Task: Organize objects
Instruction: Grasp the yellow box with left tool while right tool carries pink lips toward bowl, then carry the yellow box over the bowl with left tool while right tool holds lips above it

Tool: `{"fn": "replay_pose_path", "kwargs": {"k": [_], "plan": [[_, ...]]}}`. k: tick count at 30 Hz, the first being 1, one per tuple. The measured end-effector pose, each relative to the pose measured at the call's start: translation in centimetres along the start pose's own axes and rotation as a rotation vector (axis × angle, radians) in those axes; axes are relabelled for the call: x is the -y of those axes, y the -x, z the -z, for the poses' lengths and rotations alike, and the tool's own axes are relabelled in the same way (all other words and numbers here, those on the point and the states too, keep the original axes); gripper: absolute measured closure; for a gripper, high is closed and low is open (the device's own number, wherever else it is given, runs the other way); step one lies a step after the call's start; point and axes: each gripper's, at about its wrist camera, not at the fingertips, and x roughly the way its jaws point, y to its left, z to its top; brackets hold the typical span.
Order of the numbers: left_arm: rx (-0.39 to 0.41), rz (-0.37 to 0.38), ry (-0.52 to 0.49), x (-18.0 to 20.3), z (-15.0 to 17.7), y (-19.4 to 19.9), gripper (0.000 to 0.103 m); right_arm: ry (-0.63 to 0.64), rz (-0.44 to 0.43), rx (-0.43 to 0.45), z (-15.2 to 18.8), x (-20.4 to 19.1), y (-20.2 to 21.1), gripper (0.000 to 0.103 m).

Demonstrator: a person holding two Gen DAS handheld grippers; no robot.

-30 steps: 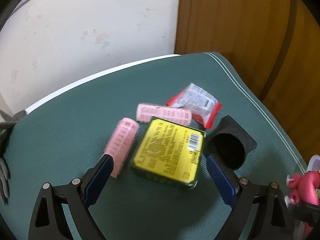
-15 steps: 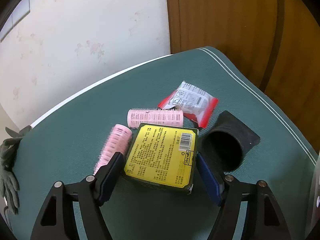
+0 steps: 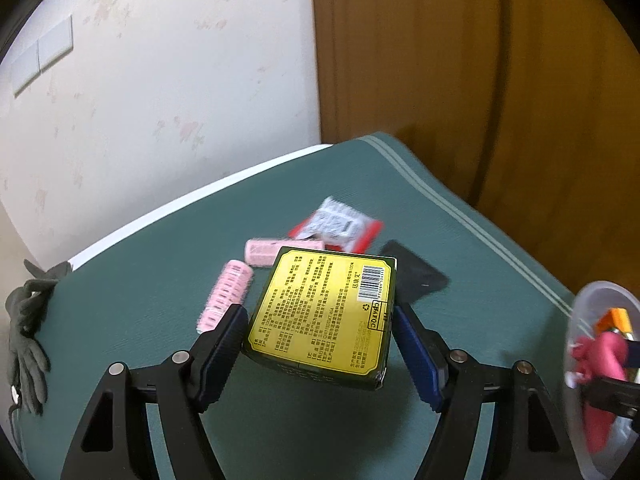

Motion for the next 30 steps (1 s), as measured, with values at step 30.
{"fn": "replay_pose_path", "kwargs": {"k": [30], "plan": [[0.046, 0.260, -0.182, 11.5, 2.8, 8.6, 0.026, -0.143, 0.124, 0.138, 6.0, 5.7, 8.6, 0.050]]}}
